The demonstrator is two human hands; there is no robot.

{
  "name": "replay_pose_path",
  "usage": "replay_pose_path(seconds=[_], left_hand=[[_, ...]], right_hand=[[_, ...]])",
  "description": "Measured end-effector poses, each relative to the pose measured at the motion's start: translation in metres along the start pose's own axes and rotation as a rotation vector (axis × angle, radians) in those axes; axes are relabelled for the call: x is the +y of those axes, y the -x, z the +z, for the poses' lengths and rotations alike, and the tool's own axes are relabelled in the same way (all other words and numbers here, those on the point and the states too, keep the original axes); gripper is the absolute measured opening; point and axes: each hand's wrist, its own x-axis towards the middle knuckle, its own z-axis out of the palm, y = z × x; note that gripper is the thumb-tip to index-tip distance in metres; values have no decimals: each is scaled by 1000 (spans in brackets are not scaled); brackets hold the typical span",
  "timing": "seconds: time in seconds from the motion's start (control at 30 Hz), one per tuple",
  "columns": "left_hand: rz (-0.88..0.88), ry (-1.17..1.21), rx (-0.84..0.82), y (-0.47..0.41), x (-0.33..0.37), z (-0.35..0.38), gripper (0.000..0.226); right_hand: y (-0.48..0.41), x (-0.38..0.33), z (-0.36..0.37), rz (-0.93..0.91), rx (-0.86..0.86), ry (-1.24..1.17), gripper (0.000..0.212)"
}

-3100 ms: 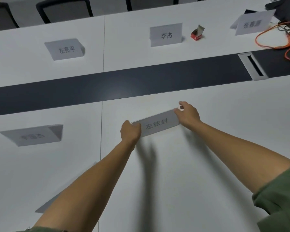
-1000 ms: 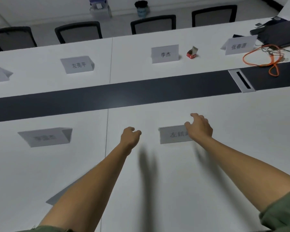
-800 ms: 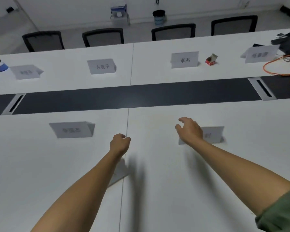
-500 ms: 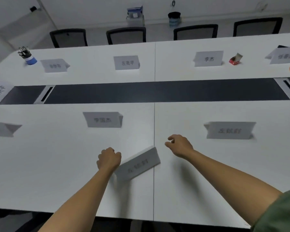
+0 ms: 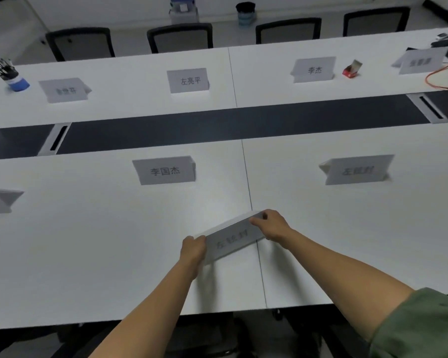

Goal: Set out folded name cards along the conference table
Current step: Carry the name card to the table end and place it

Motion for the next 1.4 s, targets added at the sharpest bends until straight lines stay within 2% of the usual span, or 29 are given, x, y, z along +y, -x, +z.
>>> replay_pose_path(seconds=[0.13,0.2,0.37,0.47,0.57,0.67,0.77,0.83,1.03,1.1,1.2,1.4], left_hand=[[58,-126,-25,11,14,7,37],[121,-181,-31,24,25,18,33],[298,-296,-15,66,57,62,43],[411,-354,-67,104,72,102,29],[507,-384,-95,145,82,149,18],[604,-417,-136,189,82,202,18],[692,-431,-196,243,76,263,16],[732,-441,-239,278,67,309,15],[790,-488,-338,353,51,409,15],[792,-507,-362,367,48,437,14],[792,-532,-381,376,48,471,14],[771,-567,-386,359,65,550,12]], right_hand=[[25,11,-17,23,40,-73,31],[38,17,-32,20,76,-91,29],[77,37,-89,19,217,-153,37],[107,64,-134,31,315,-201,35],[142,100,-181,48,410,-255,45],[184,142,-225,40,512,-296,50],[234,191,-269,45,592,-307,38],[268,230,-299,63,654,-339,39],[333,317,-372,130,729,-392,47],[343,338,-392,150,746,-399,43],[346,360,-415,166,750,-398,35],[306,402,-471,211,726,-378,36]])
